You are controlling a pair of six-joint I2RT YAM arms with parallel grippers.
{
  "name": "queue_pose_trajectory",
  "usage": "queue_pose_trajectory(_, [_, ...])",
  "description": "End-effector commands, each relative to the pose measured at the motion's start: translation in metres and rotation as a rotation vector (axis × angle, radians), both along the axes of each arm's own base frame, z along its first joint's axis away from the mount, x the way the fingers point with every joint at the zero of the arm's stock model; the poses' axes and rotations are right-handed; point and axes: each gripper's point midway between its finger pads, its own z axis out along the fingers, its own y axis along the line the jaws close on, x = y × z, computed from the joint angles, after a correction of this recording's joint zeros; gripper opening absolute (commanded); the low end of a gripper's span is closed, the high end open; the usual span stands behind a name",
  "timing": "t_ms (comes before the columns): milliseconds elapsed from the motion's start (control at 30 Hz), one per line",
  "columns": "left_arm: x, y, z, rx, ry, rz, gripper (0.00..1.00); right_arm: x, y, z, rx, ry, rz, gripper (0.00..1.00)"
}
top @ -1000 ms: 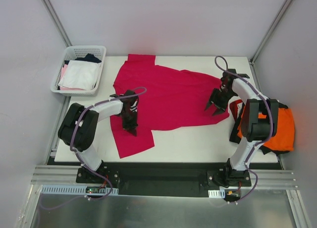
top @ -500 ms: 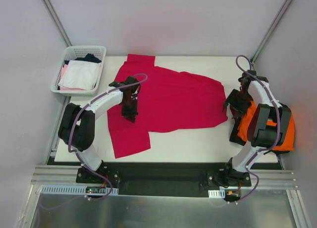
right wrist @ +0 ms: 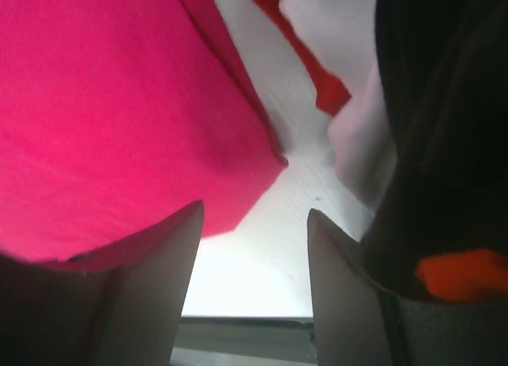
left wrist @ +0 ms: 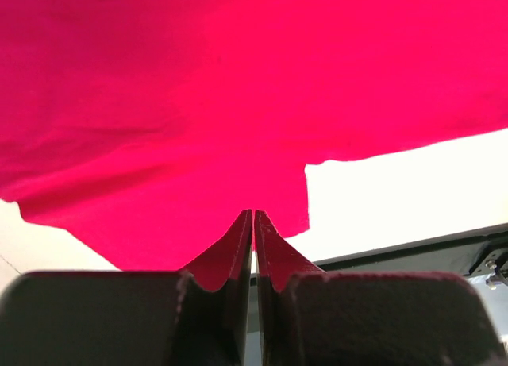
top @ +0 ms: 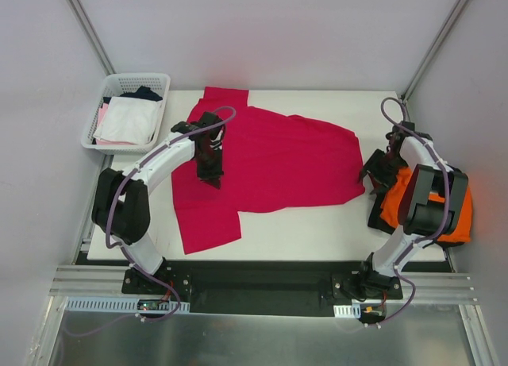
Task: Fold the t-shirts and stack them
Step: Flatten the tshirt out
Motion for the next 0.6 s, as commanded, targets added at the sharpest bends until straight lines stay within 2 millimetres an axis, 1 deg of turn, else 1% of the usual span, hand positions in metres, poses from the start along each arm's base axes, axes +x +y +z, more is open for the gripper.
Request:
queue_pose_trajectory(0, [-0.007,-0.001,0.026,-0.031,-0.035,-0.006,0.04,0.008,0.009,-0.014,0.095,-0.022,-0.047,0.58])
queue_pose_trajectory(67, [-0.005,0.003,0.025,-0.01,-0.045,0.003,0.04,0.009,0.015,-0.019,0.124,-0.024,-0.062,0.57])
queue_pose_trajectory(133, [-0.003,0.003,0.026,-0.007,-0.052,0.011,0.05,0.011,0.021,-0.023,0.133,-0.03,-0.053,0.57])
queue_pose_trajectory(267, [0.001,-0.001,0.027,-0.016,-0.051,0.018,0.05,0.007,0.031,-0.029,0.139,-0.015,-0.035,0.57])
queue_pose_trajectory(400, [0.001,-0.002,0.026,-0.018,-0.044,0.014,0.05,0.006,0.04,-0.027,0.147,-0.014,-0.02,0.56])
queue_pose_trajectory(567, [-0.001,-0.002,0.022,-0.019,-0.026,0.021,0.05,-0.01,0.06,-0.015,0.15,0.003,0.024,0.56])
